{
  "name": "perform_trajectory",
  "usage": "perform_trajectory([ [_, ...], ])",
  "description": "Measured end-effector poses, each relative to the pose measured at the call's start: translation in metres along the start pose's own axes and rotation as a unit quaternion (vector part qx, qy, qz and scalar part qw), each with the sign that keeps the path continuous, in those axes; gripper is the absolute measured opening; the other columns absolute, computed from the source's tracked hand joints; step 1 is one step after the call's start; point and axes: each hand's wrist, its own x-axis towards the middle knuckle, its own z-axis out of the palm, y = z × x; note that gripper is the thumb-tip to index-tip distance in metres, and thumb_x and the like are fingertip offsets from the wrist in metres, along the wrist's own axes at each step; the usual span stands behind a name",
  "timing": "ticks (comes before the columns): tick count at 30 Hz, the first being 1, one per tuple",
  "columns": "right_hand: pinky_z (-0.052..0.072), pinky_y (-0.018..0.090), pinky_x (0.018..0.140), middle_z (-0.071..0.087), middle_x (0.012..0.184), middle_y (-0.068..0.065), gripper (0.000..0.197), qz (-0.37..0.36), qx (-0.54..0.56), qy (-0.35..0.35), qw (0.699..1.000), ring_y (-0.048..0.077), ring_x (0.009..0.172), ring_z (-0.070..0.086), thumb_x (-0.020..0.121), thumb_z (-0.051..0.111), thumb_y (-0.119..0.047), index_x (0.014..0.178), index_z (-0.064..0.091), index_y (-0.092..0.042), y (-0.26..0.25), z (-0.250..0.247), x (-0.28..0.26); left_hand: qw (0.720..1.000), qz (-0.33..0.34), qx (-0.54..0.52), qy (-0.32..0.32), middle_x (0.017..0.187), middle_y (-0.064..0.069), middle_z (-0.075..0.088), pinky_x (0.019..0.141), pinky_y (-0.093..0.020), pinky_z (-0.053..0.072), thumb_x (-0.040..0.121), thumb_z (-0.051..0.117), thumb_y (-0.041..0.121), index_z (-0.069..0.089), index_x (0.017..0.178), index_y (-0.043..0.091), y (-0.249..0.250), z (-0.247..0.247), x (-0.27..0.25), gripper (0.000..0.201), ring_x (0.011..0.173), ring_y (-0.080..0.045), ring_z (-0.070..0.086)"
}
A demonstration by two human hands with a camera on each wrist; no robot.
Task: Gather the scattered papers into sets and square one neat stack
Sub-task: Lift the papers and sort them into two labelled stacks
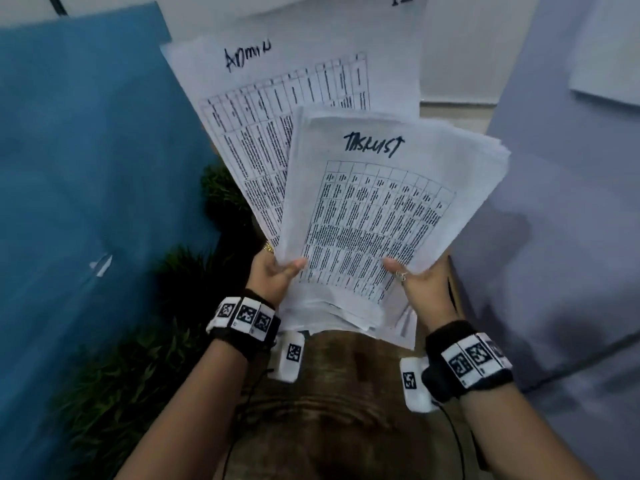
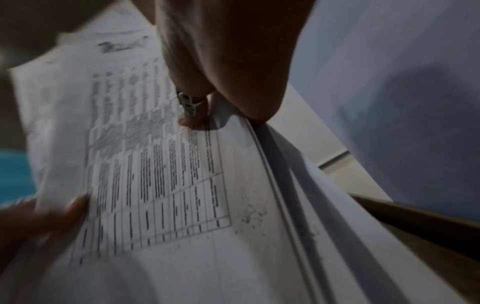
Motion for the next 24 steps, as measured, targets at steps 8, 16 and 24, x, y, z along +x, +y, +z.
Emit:
perform_trajectory([
  [8,0.054,0.035,0.09,0.069,0.117,-0.003,0.067,0.082,-0.001,-0.111,0.99,0.011,0.112,0.063,0.056,0.088,-0.01,0.116,0.061,-0.024,0.032,-0.017,0.004,0.998,-0.033,0.045,-0.002,0.062,0.007,0.069,0.053,-0.009,0.052,0.078,0.064,-0.005,0.062,0.09,-0.007,-0.035,-0.009,-0.006,0.013,0.063,-0.004,0.068],
  [16,0.051,0.038,0.097,0.071,0.113,-0.003,0.047,0.064,0.067,-0.046,0.995,0.011,0.107,0.066,0.073,0.076,-0.001,0.115,0.064,-0.018,0.018,-0.003,0.006,0.999,-0.013,0.033,-0.003,0.058,0.008,0.069,0.056,-0.015,0.055,0.079,0.063,-0.005,0.063,0.081,0.01,-0.023,-0.004,0.002,0.015,0.056,0.005,0.065],
  [24,0.057,0.024,0.08,0.072,0.103,-0.008,0.054,0.013,0.088,-0.098,0.991,0.003,0.097,0.068,0.069,0.071,0.017,0.103,0.063,-0.023,0.002,-0.012,0.019,0.998,0.036,-0.048,0.007,0.103,-0.011,0.067,0.08,-0.022,0.057,0.076,0.069,0.001,0.058,0.109,0.002,0.007,0.002,0.002,0.036,0.098,-0.014,0.067],
])
